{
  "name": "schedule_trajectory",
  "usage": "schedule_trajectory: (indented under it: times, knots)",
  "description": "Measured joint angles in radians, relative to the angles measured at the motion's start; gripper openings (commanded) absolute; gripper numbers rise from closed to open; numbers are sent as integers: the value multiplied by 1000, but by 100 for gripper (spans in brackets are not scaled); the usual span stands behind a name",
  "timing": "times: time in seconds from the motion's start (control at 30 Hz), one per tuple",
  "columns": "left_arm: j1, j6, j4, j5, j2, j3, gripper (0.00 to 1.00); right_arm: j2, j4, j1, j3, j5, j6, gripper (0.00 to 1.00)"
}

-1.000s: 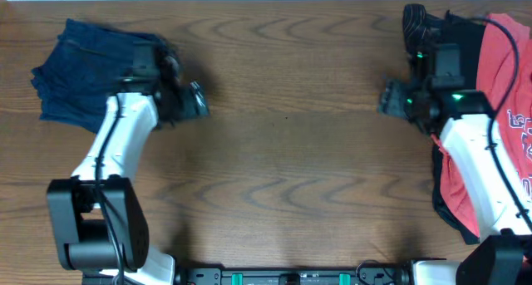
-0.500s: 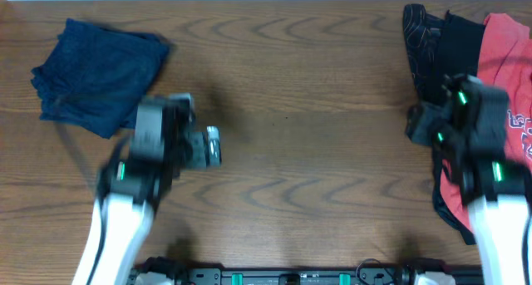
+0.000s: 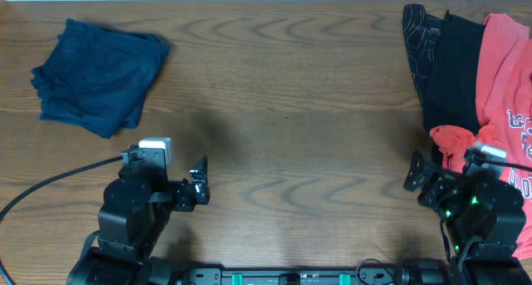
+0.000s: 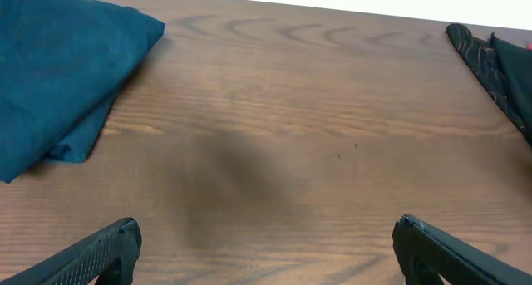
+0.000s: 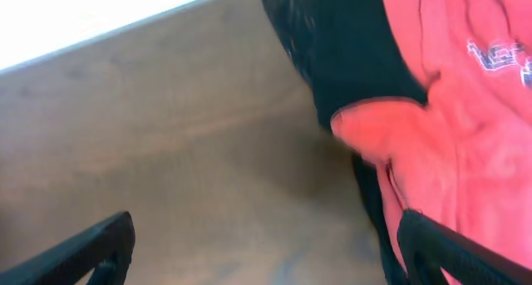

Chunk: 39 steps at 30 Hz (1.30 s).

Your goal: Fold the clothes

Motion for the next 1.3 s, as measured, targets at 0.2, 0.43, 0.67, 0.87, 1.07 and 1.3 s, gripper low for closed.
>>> schedule_trajectory:
  times: [0.2, 0.43, 0.67, 0.87, 1.07, 1.3]
  knots:
    - [0, 0, -1, -1, 0, 0, 98, 1, -157, 0, -3, 4, 1, 99]
    - [0, 0, -1, -1, 0, 0, 98, 1, -262, 0, -3, 4, 2, 99]
    - [0, 0, -1, -1, 0, 0, 98, 1, -282, 0, -3, 4, 2, 99]
    - [0, 0, -1, -1, 0, 0, 98, 1, -282, 0, -3, 4, 2, 99]
    - [0, 0, -1, -1, 0, 0, 98, 1, -282, 0, -3, 4, 2, 99]
    - [0, 0, -2, -1, 0, 0, 98, -28, -282, 4, -12, 10, 2, 99]
